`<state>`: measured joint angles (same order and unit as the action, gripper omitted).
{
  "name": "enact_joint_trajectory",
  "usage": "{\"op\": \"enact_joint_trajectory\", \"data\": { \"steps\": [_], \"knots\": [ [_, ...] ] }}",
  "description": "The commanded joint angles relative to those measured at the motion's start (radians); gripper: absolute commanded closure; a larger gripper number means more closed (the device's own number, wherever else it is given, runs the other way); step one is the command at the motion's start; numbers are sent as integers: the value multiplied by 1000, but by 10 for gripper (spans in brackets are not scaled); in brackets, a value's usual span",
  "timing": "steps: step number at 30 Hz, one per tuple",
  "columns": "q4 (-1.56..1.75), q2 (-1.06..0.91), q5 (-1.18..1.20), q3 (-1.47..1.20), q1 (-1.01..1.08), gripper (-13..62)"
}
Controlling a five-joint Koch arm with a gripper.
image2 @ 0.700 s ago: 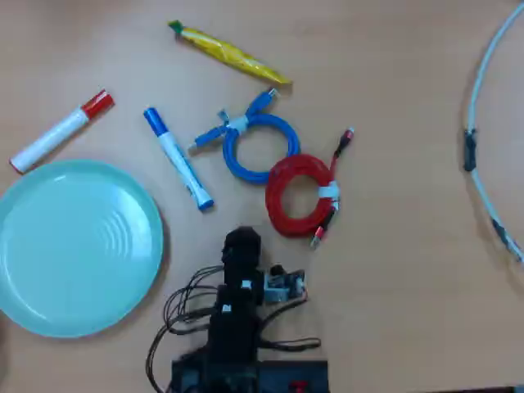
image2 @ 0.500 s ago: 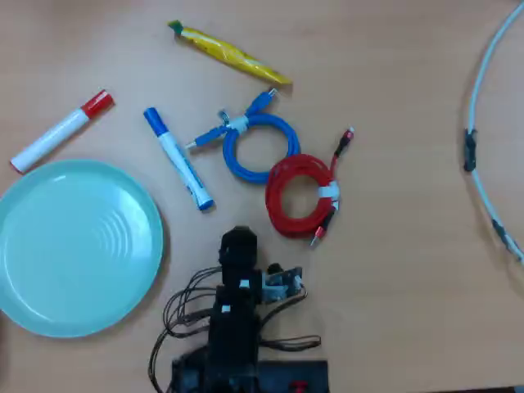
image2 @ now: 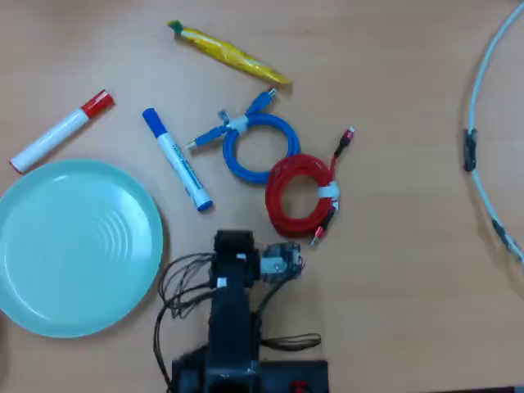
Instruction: Pick up the blue pen and put it in the green bowl
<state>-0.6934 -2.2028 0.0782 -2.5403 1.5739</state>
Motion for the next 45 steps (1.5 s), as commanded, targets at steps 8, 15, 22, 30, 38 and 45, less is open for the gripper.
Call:
{"op": "enact_joint_trajectory", "data": {
  "steps": [8, 15, 22, 30, 38, 45],
  "knots": [
    [-457, 265, 390, 597, -49, 555],
    [-782, 658, 518, 1230, -179, 522],
    [-920, 920, 681, 1566, -273, 379],
    [-928, 977, 1039, 1557, -362, 235],
    [-919, 1075, 1236, 1559, -403, 234],
    [-865, 1092, 1284, 1569, -410, 233]
  ]
}}
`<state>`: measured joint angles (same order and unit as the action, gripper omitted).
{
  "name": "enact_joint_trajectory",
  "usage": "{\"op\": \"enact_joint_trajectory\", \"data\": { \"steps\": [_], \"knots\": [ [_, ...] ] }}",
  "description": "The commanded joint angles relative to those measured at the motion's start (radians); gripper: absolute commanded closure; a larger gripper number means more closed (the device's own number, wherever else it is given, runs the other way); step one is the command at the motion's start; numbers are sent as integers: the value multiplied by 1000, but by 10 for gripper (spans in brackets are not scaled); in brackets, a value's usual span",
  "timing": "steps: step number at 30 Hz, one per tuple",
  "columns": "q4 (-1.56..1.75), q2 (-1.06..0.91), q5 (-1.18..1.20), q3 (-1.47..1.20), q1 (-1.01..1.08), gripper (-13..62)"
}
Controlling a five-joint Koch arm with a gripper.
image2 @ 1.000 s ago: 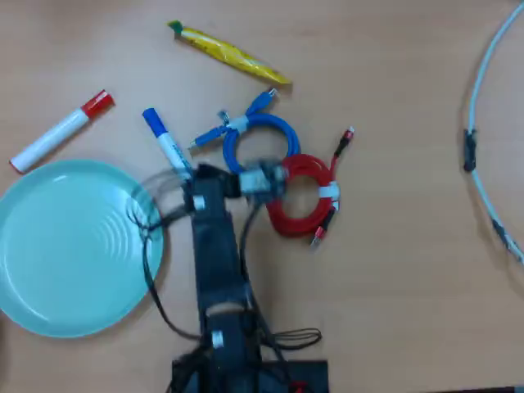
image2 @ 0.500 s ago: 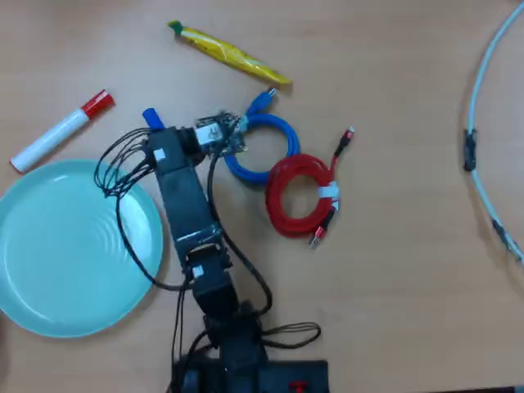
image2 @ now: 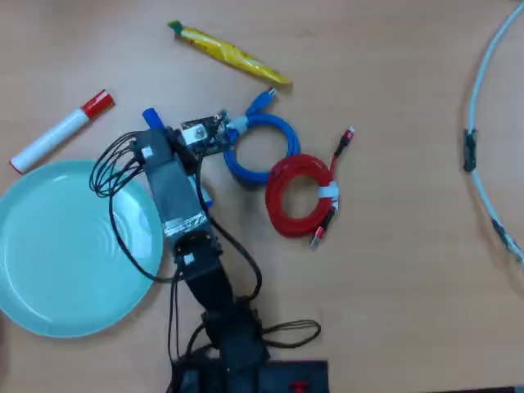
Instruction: Pick up the blue pen and put it in the green bowl
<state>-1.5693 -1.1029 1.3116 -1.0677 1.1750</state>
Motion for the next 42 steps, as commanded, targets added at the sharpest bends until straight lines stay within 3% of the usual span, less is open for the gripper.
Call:
{"op": "enact_joint_trajectory", "data": {
  "steps": [1, 34, 38, 42],
  "knots": [
    [18, -6, 54, 98, -11, 233],
    [268, 161, 46, 101, 11, 243],
    [268, 163, 48, 100, 9, 287],
    [268, 164, 46, 94, 9, 399]
  ]
}}
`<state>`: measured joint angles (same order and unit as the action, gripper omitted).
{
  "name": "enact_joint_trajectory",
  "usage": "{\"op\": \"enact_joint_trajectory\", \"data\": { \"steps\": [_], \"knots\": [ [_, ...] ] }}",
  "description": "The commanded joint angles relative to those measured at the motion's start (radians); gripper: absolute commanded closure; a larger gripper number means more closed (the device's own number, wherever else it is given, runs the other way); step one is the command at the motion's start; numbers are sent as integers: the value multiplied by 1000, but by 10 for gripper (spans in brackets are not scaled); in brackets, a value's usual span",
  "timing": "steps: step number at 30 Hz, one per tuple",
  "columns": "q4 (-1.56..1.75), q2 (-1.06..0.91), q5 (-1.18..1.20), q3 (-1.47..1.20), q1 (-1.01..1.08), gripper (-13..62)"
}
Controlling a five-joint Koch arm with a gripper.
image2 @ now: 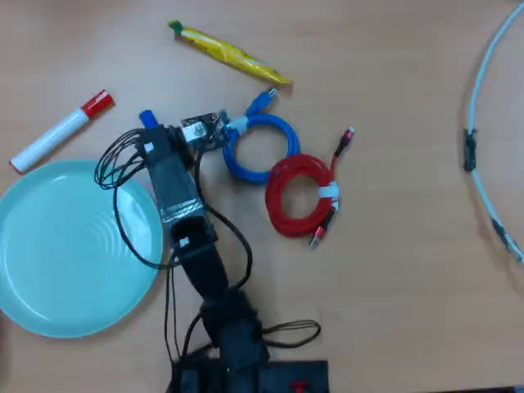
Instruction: Pick up the blue pen and put it in the green bowl
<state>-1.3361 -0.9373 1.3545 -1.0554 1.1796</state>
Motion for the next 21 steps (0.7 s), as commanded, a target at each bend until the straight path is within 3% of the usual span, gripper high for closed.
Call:
{"op": "enact_joint_trajectory", "data": {
  "steps": [1, 5, 11, 21],
  "knots": [
    [35, -2, 3, 78, 5, 430],
    [34, 0, 2, 75, 6, 518],
    [28, -2, 0, 74, 8, 555],
    [-64, -20, -23, 98, -5, 556]
  ]
}}
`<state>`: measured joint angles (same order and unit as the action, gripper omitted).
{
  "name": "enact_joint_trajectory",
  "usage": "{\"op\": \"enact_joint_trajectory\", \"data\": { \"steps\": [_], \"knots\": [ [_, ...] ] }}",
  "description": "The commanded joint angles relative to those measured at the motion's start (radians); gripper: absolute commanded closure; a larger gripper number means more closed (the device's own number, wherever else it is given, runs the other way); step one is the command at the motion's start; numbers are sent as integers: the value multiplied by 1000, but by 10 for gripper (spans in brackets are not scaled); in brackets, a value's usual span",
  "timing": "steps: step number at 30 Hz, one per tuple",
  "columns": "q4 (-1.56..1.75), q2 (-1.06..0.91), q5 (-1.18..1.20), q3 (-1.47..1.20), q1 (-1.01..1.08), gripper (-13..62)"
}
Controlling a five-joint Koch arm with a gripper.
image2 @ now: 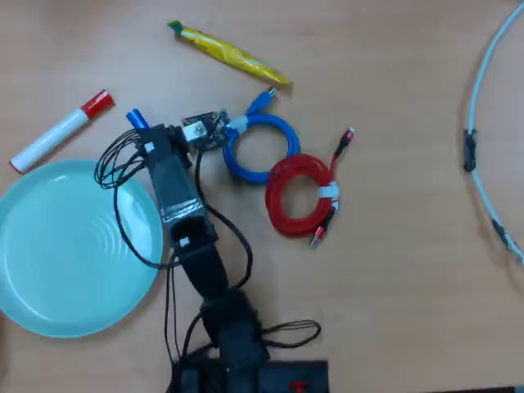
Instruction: Pick up the blue pen and put it in the green bowl
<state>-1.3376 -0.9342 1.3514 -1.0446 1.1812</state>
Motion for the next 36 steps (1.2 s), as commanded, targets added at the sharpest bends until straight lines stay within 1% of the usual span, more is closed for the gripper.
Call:
{"op": "enact_joint_trajectory", "data": {
  "steps": [1, 8, 11, 17, 23, 28, 36],
  "knots": [
    [-81, -32, -46, 101, -12, 556],
    [-137, -187, -242, 173, -66, 556],
    [-137, -252, -288, 207, -98, 556],
    [-138, -313, -345, 256, -166, 556],
    [-133, -388, -472, 258, -258, 557],
    [-127, -411, -531, 256, -357, 557],
    [-118, -408, -537, 258, -526, 556]
  ]
}}
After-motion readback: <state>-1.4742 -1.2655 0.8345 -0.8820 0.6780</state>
